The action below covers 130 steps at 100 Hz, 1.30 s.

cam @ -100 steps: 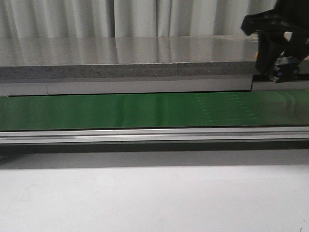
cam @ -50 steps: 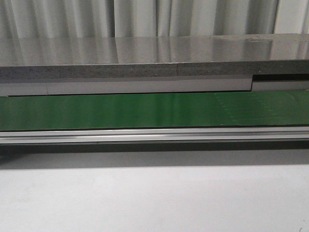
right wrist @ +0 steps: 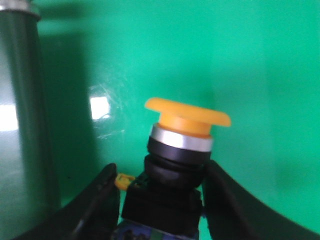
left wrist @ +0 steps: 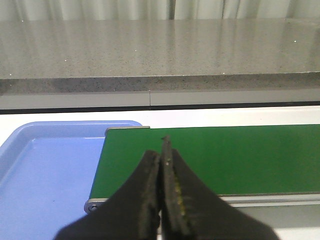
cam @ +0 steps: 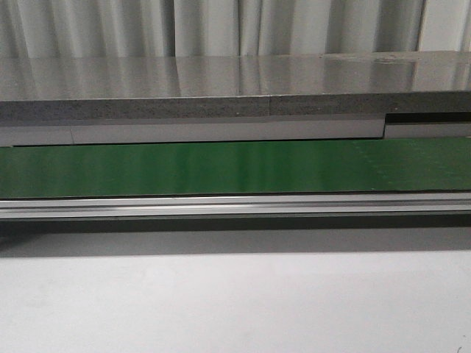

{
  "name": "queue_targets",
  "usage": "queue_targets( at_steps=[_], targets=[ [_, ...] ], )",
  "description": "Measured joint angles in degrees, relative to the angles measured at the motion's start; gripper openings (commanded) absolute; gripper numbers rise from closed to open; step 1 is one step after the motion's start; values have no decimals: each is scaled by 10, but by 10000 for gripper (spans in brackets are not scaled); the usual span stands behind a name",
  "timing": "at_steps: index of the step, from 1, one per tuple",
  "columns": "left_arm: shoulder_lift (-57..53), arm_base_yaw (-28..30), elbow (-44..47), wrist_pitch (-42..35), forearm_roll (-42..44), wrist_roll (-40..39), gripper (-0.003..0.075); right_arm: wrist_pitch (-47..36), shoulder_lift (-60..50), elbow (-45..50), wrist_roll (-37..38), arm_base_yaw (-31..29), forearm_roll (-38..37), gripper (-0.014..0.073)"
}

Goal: Move button from left to right
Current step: 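Lift the switch with the right gripper and lower it into the green tray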

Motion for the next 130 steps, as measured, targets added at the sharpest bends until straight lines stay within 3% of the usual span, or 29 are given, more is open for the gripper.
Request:
queue_targets(
  at_steps=[43, 91, 103, 122, 130],
  targets=[
    [0, 0, 0, 0, 0, 0, -20, -19, 13, -1, -130, 0, 68, 90],
    [0, 0, 0, 0, 0, 0, -20, -30, 41, -1, -142, 0, 79, 99],
    [0, 0, 0, 0, 0, 0, -20, -30, 48, -1, -142, 0, 79, 183],
    [0, 0, 0, 0, 0, 0, -20, -37, 48, -2, -142, 0, 81, 448],
    [0, 0, 0, 0, 0, 0, -20, -40, 48, -2, -143, 0, 81, 501]
  ],
)
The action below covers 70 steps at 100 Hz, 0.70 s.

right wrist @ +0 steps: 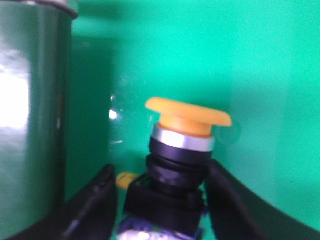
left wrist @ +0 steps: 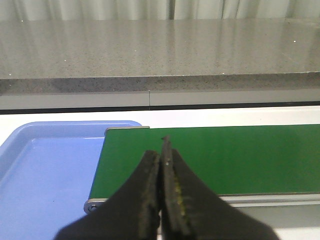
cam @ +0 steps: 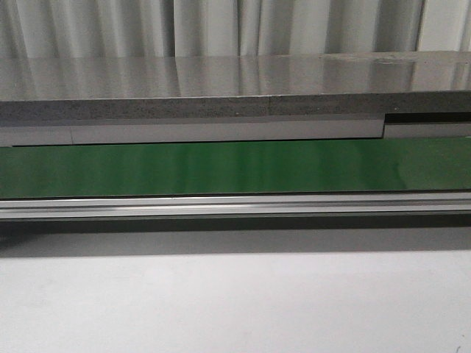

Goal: Move button from left to right
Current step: 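Lift the switch with the right gripper and lower it into the green tray, then open the right gripper to release the switch in the green tray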

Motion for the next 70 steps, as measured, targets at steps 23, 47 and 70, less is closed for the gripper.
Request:
queue_targets(
  at_steps=[23, 47, 70],
  targets=[
    [0, 0, 0, 0, 0, 0, -20, -5, 0, -1, 0, 0, 0, 501],
    [0, 0, 0, 0, 0, 0, -20, -5, -13, -1, 0, -4, -9, 500],
    [0, 0, 0, 0, 0, 0, -20, -6, -57, -1, 20, -11, 5, 500]
  ],
)
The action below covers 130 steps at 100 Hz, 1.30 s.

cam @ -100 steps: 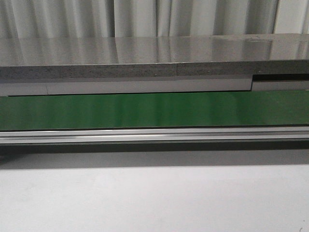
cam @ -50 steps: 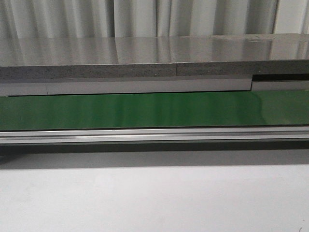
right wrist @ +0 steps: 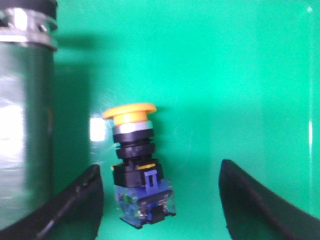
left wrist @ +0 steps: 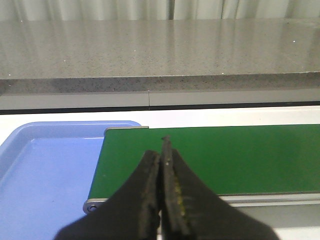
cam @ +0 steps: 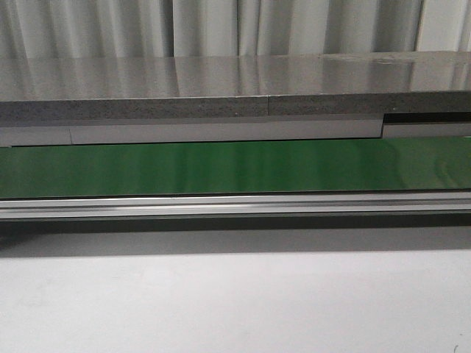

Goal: Move button from left to right
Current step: 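Open the right gripper to release the switch in the green tray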

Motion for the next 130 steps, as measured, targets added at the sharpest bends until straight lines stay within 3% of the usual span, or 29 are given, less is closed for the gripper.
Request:
queue_targets(
  at_steps=[23, 59, 97, 130],
  targets=[
    [0, 0, 0, 0, 0, 0, -20, -10, -51, 0, 3, 32, 56, 498],
    [0, 0, 0, 0, 0, 0, -20, -44, -165, 32, 4, 128, 142, 498],
    [0, 0, 0, 0, 0, 0, -20, -172, -365, 252, 4, 208, 179, 498],
    [0, 0, 0, 0, 0, 0, -20, -210, -599, 439, 4, 239, 212, 486]
  ],
)
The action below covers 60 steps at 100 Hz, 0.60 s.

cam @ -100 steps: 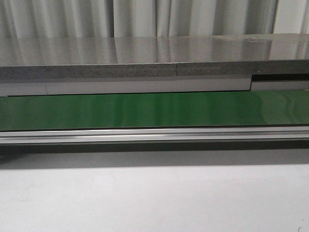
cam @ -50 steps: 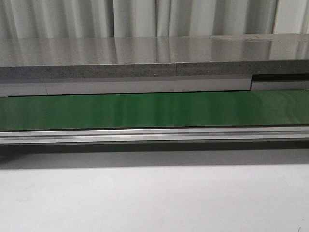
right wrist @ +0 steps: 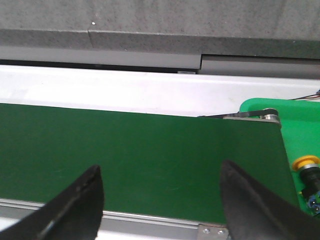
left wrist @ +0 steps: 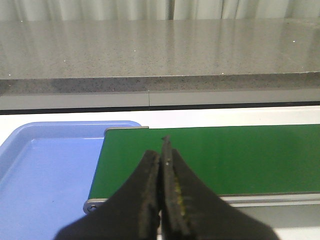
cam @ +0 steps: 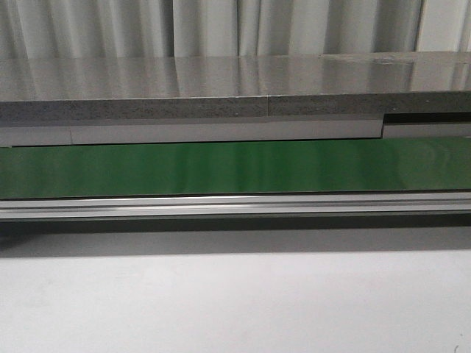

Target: Move button from left to right

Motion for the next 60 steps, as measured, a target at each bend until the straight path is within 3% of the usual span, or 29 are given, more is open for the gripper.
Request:
queue_targets(
  at_steps=[33, 60],
  targets=[
    [0, 0, 0, 0, 0, 0, -20, 49, -192, 65, 0, 0, 13, 214],
    [0, 0, 0, 0, 0, 0, -20, 85, -233, 68, 0, 0, 14, -18]
  ],
)
